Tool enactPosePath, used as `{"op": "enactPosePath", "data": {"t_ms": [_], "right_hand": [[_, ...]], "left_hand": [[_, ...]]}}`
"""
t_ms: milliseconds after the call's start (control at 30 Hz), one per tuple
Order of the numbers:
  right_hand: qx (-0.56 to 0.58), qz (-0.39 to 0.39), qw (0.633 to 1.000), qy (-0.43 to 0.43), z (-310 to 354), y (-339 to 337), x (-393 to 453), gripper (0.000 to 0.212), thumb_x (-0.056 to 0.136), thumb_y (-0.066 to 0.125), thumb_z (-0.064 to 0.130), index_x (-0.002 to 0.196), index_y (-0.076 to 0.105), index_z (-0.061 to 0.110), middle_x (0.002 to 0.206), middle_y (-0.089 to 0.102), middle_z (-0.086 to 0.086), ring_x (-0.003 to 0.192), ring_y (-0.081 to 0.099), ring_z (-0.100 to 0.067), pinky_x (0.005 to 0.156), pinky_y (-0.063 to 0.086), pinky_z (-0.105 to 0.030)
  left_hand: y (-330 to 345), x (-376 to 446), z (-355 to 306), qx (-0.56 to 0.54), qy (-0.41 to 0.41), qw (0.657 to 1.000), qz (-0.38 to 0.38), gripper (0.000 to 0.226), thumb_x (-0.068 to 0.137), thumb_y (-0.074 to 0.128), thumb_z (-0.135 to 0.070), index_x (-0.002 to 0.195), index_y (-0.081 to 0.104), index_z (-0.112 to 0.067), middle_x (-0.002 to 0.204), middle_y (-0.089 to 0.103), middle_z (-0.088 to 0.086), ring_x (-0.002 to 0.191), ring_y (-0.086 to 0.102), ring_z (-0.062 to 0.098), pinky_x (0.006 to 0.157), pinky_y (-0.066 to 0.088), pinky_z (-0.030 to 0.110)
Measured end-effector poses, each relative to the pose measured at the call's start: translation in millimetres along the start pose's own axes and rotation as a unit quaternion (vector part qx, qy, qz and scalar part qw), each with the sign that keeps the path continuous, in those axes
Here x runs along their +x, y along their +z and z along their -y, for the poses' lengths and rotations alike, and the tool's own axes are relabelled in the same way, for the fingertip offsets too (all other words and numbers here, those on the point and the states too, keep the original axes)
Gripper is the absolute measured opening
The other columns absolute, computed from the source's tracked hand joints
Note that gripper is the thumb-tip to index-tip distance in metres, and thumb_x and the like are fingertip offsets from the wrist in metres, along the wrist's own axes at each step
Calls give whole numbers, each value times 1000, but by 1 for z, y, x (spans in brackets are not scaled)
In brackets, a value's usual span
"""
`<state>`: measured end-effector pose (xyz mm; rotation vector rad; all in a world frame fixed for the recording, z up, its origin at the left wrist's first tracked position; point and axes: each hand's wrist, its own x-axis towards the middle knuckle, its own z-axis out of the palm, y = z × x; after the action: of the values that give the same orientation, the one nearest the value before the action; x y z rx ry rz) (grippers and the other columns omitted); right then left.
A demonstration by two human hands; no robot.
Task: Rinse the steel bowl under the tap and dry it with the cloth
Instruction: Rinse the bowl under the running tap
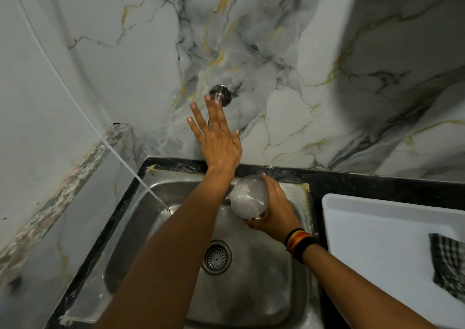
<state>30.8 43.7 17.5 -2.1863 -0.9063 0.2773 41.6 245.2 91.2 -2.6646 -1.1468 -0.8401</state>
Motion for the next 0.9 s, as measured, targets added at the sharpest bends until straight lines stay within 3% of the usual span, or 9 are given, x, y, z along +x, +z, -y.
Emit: {"op": "enactPosePath", "data": {"t_ms": [200,433,600,733,900], "right_hand": [[-146,21,984,-101,1,-31,-23,127,62,92,30,163,17,16,167,31,-9,153,31,-25,123,36,-43],[-323,43,913,-245,7,-57,-21,118,62,92,13,160,26,5,162,33,-19,152,32,-36,129,20,-47],[-410,5,856,-316,23,-71,-11,85,81,58,-12,160,29,4,162,36,-22,153,32,-38,126,22,-56],[-491,10,802,-340,18,-72,-3,75,86,27,-11,158,37,5,159,41,-27,150,38,-42,121,31,-63],[-541,38,757,-364,29,-63,9,70,85,51,-1,154,43,6,151,49,-32,144,46,-45,117,36,-64]], "left_hand": [[-7,0,8,-17,41,998,35,108,99,56,-61,173,-1,-8,181,-4,19,163,0,57,128,-1,71],[-9,2,21,4,100,993,54,114,100,49,-66,168,-20,-7,179,-16,22,163,-10,53,126,-14,65],[-9,4,27,12,137,988,67,114,99,54,-63,170,-16,-9,179,-21,19,162,-13,55,126,-14,66],[-8,4,30,17,158,985,63,112,99,56,-59,171,-13,-9,179,-20,18,162,-14,56,128,-11,67],[-10,3,33,18,171,984,51,114,96,61,-55,172,-11,-9,179,-19,18,162,-13,56,124,-22,65]]}}
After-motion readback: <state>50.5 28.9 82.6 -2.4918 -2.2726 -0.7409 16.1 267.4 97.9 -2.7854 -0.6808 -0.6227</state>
